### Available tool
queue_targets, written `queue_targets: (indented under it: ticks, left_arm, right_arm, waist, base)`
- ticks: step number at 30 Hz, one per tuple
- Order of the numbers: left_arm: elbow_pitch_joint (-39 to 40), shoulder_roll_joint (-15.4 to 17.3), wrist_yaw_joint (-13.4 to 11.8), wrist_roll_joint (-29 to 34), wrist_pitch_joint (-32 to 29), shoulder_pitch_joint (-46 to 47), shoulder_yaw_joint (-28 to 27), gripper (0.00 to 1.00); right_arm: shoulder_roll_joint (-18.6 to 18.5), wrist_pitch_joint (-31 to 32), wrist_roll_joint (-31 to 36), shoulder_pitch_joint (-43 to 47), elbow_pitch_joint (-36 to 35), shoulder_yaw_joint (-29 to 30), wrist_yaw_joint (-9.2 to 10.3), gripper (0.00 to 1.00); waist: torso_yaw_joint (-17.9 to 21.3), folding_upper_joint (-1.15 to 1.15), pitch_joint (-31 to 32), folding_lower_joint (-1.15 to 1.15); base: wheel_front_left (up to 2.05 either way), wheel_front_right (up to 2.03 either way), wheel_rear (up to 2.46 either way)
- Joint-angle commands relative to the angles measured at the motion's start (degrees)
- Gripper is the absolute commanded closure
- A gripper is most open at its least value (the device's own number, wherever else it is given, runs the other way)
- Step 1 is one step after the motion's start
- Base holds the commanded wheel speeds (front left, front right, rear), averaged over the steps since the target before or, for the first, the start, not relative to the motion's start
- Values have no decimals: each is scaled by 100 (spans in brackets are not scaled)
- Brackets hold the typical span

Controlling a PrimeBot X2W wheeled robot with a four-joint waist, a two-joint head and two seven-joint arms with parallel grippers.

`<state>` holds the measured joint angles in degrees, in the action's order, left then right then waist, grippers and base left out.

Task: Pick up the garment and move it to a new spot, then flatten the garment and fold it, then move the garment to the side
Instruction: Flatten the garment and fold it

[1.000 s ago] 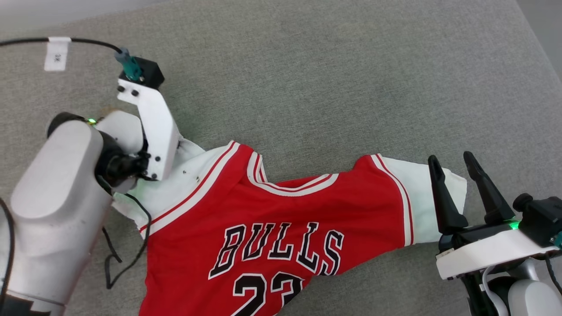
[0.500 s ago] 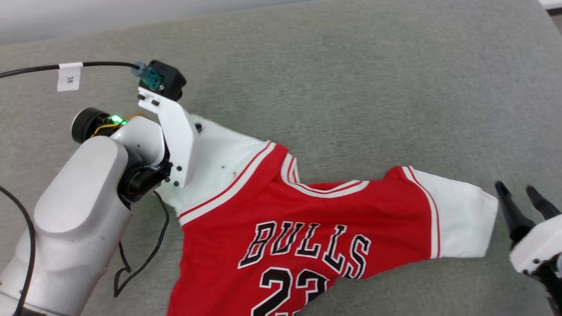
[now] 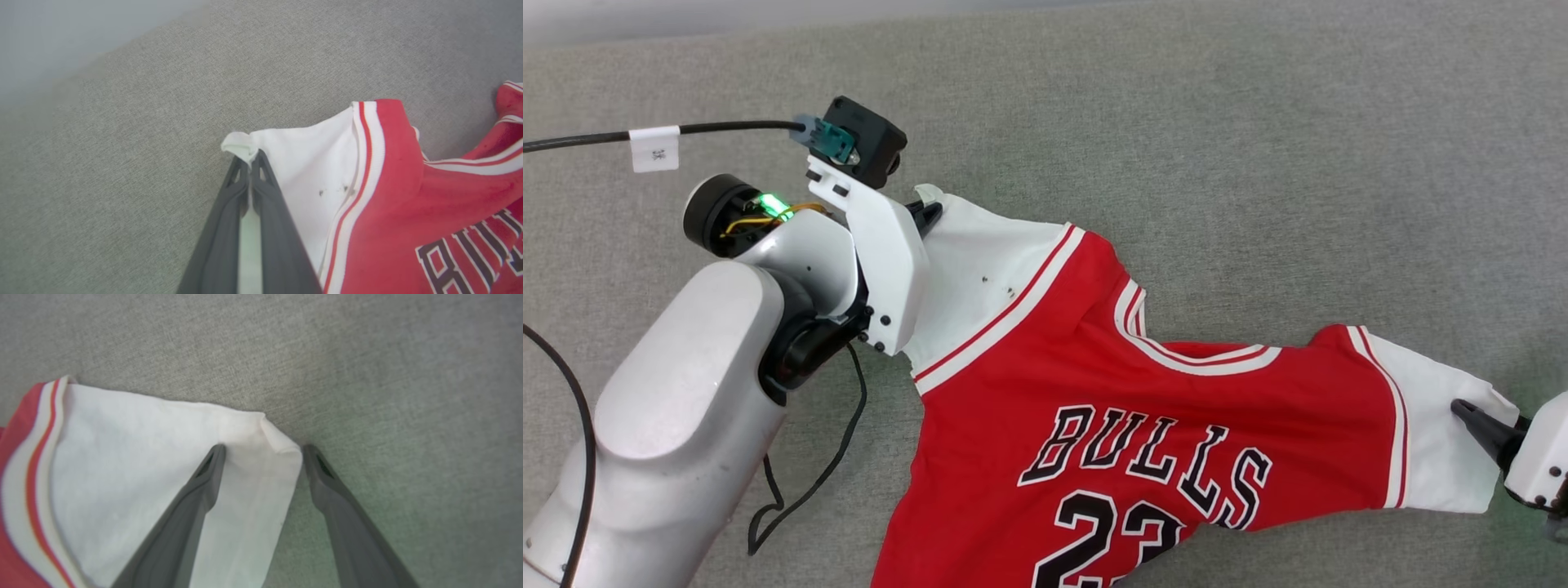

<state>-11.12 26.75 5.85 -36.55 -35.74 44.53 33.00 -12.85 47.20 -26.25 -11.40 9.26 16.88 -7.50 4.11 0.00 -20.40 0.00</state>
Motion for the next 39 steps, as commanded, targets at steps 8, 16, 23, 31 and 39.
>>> queue_targets:
  ticks: [8,16,23,31,39]
  left_arm:
    - [76,44,-41,-85,49,-187,-1,100]
    - [144,162,-59,-33,307,-54,-124,100]
    - [200,307,-220,21,572,124,-393,100]
    - [-44,376,-326,16,906,509,-711,100]
    - [-792,227,-704,491,1587,1226,-856,100]
  right_arm:
    - [207,504,-84,51,158,-116,2,100]
    - [-219,223,-30,-272,-575,-38,2,100]
    - [-644,90,236,-785,-1173,-141,3,100]
    - [-1091,-257,536,-1812,-1138,-475,3,100]
    - [-1262,-683,651,-3073,-229,-855,3,100]
  waist:
    - [-5,0,-32,0]
    - [60,0,176,0]
    - [75,0,674,0]
    - [28,0,1330,0]
    - [-21,0,1475,0]
  base:
    - [0,0,0]
    - [0,0,0]
    - [0,0,0]
    - [0,0,0]
    - [0,0,0]
